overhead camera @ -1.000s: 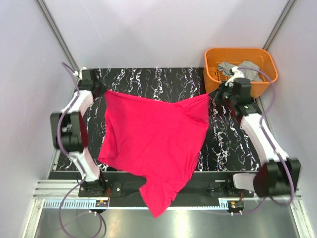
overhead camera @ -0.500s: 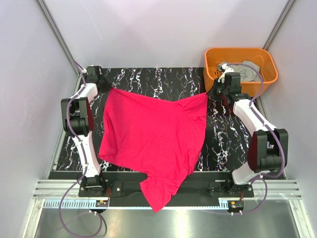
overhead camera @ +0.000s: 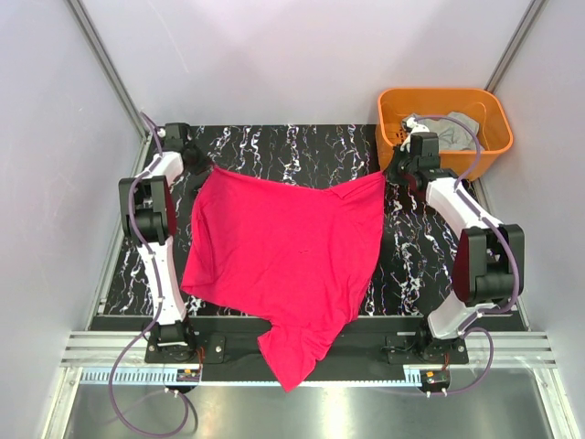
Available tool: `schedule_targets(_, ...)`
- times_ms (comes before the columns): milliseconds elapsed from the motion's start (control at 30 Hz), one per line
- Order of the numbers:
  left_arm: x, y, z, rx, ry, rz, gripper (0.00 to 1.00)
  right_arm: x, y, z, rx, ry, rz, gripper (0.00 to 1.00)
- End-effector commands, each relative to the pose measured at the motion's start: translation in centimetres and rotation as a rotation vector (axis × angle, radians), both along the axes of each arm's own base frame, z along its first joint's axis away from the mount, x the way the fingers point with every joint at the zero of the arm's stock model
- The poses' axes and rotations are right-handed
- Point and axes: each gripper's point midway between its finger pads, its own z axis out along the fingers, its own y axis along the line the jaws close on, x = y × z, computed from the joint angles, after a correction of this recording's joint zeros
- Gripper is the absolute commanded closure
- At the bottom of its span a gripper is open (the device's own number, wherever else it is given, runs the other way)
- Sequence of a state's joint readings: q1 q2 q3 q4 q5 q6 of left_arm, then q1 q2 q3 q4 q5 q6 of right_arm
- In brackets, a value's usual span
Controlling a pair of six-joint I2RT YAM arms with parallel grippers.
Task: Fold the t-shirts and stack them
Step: Flatten the tshirt out, then fold the tshirt
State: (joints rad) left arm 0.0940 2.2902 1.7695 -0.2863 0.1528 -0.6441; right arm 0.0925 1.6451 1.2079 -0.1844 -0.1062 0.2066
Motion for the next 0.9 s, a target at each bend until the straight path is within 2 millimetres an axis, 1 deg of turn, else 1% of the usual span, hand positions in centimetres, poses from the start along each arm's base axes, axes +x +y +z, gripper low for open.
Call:
schedule_targets(0, 1.2, 1.1, 4.0, 0.066, -0.074, -0.012, 0.54, 2.0, -0.5, 2.8, -0.031, -0.090, -0.011, 0.97)
schedule_targets(33, 0.6, 1.8, 5.2, 0.110, -0.075, 0.008, 0.46, 2.0, -0.4, 2.9, -0.027, -0.088, -0.007, 0.96)
schedule_targets(100, -0.5, 2.5, 6.4, 0.182, -0.061, -0.002, 0.37, 2.1, 0.0, 2.9, -0.011, -0.082, 0.004, 0.94)
schedule_targets(133, -1.7, 2.9, 7.6, 0.210, -0.038, 0.005, 0.31, 2.1, 0.0, 3.2, -0.007, -0.078, 0.003, 0.93)
schedule_targets(167, -2.5, 3.5, 8.3, 0.252, -0.023, 0.011, 0.30, 2.1, 0.1, 3.0, -0.003, -0.070, 0.004, 0.92)
schedule_targets(200, -4.4, 3.4, 7.5, 0.261, 0.035, -0.001, 0.28, 2.2, 0.2, 2.8, 0.007, -0.057, 0.004, 0.85)
schedule_targets(233, -5.6, 3.6, 9.7, 0.288, 0.012, -0.003, 0.27, 2.1, 0.3, 3.0, 0.011, -0.045, 0.004, 0.81)
schedule_targets(267, -6.9, 3.1, 10.1, 0.301, 0.026, -0.014, 0.27, 2.1, 0.4, 2.9, 0.016, -0.030, 0.005, 0.79)
schedule_targets(300, -9.9, 2.9, 10.5, 0.318, 0.059, -0.017, 0.28, 2.1, 0.4, 2.3, 0.021, -0.003, -0.001, 0.72)
schedule_targets(333, -11.6, 2.6, 10.5, 0.331, 0.080, -0.022, 0.32, 1.8, 0.5, 2.3, 0.025, 0.025, -0.006, 0.66)
schedule_targets(367, -13.3, 1.8, 10.3, 0.336, 0.102, -0.035, 0.35, 1.7, 0.4, 2.1, 0.031, 0.040, -0.011, 0.58)
schedule_targets(400, -16.2, 1.3, 8.2, 0.332, 0.173, -0.054, 0.38, 1.5, 0.6, 1.9, 0.042, 0.055, -0.017, 0.49)
schedule_targets(433, -18.2, 0.6, 9.3, 0.324, 0.169, -0.065, 0.42, 1.2, 0.6, 2.0, 0.046, 0.072, -0.020, 0.40)
schedule_targets(467, -20.0, 0.2, 8.7, 0.323, 0.203, -0.069, 0.46, 1.1, 0.7, 2.1, 0.056, 0.080, -0.021, 0.37)
schedule_targets(500, -23.2, -0.9, 7.7, 0.320, 0.259, -0.098, 0.48, 0.8, 0.7, 2.6, 0.066, 0.081, -0.028, 0.35)
schedule_targets(533, -24.7, -1.5, 7.1, 0.296, 0.288, -0.106, 0.51, 0.5, 0.7, 3.0, 0.071, 0.090, -0.033, 0.30)
schedule_targets(567, -26.1, -2.3, 6.7, 0.290, 0.311, -0.117, 0.55, 0.3, 0.9, 3.3, 0.085, 0.093, -0.030, 0.30)
schedule_targets(600, -28.3, -2.7, 5.2, 0.284, 0.364, -0.126, 0.55, -0.1, 1.2, 4.3, 0.104, 0.083, -0.023, 0.29)
schedule_targets(633, -29.5, -3.0, 5.5, 0.270, 0.364, -0.112, 0.55, -0.5, 1.5, 4.8, 0.119, 0.089, -0.013, 0.29)
schedule_targets(667, -31.1, -3.2, 4.3, 0.261, 0.402, -0.112, 0.55, -1.2, 2.3, 6.0, 0.161, 0.082, 0.010, 0.28)
schedule_targets(700, -32.0, -3.5, 4.3, 0.238, 0.409, -0.107, 0.55, -1.7, 2.9, 6.5, 0.183, 0.079, 0.032, 0.28)
schedule_targets(733, -32.6, -3.6, 4.0, 0.221, 0.426, -0.089, 0.55, -2.5, 3.4, 6.3, 0.205, 0.094, 0.051, 0.28)
schedule_targets(767, -33.6, -3.7, 3.3, 0.217, 0.455, -0.087, 0.55, -3.7, 5.0, 7.4, 0.240, 0.083, 0.102, 0.27)
schedule_targets(800, -34.5, -3.4, 3.1, 0.223, 0.487, -0.073, 0.52, -4.4, 5.8, 7.6, 0.253, 0.087, 0.127, 0.27)
schedule_targets(833, -35.2, -3.6, 2.7, 0.214, 0.506, -0.070, 0.52, -6.4, 7.7, 7.6, 0.267, 0.104, 0.188, 0.27)
schedule_targets(867, -35.5, -3.6, 2.5, 0.213, 0.515, -0.068, 0.51, -7.5, 8.8, 7.5, 0.272, 0.114, 0.216, 0.26)
